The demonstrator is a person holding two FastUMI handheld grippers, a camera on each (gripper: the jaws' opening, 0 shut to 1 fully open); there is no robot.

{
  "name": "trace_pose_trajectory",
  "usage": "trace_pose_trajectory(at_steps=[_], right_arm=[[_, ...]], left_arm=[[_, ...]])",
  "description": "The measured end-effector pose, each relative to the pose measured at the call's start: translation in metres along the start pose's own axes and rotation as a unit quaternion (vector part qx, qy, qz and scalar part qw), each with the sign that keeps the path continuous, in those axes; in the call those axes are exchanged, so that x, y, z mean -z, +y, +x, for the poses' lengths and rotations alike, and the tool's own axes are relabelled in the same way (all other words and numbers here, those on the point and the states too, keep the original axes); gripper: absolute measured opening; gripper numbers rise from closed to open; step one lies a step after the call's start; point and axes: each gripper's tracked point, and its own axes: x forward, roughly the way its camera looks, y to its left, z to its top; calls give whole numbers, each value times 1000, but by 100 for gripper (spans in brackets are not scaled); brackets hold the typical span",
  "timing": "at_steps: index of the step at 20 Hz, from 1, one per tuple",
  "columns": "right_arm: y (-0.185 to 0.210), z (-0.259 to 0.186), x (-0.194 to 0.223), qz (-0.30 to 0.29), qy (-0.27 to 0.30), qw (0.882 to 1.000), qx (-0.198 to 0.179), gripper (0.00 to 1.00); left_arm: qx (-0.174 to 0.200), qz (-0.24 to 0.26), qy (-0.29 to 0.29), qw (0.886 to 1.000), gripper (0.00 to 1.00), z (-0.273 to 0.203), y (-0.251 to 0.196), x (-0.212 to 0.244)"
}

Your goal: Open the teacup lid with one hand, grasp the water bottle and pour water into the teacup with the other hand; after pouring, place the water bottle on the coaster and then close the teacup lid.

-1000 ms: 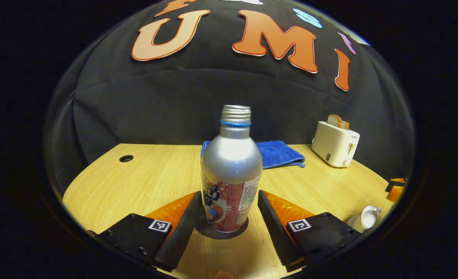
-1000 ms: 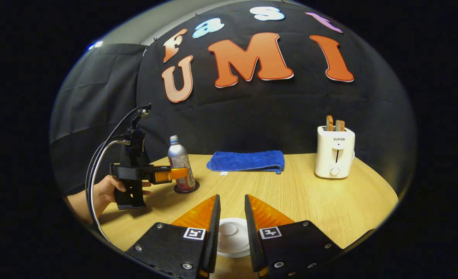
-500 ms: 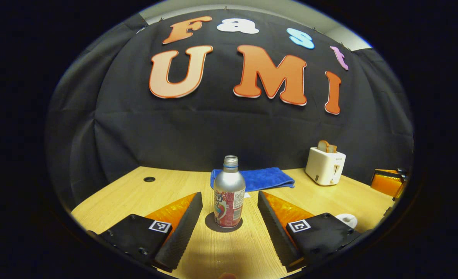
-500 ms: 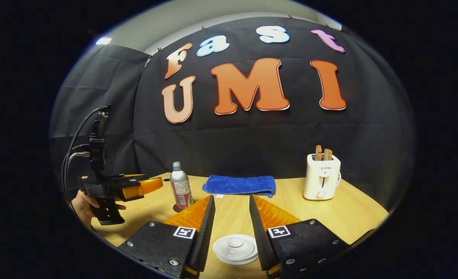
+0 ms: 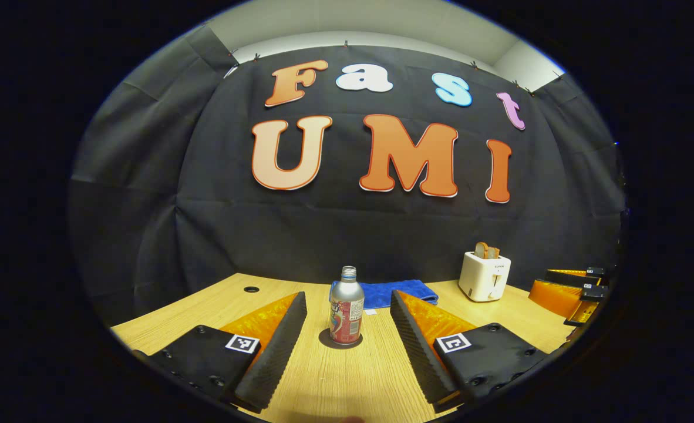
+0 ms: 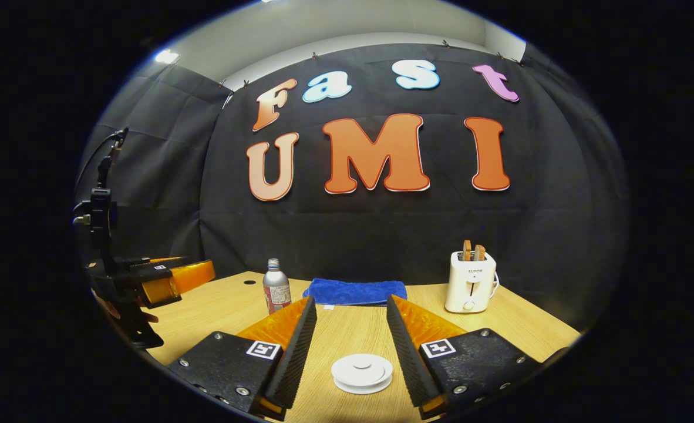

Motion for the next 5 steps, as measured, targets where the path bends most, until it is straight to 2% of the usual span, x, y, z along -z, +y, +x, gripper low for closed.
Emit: trace_pose_trajectory(at_steps=[5], right_arm=[[-4, -13, -17, 13, -4, 1000, 10, 75]], left_arm=[[-33, 11, -14, 999, 94, -28, 11, -21]])
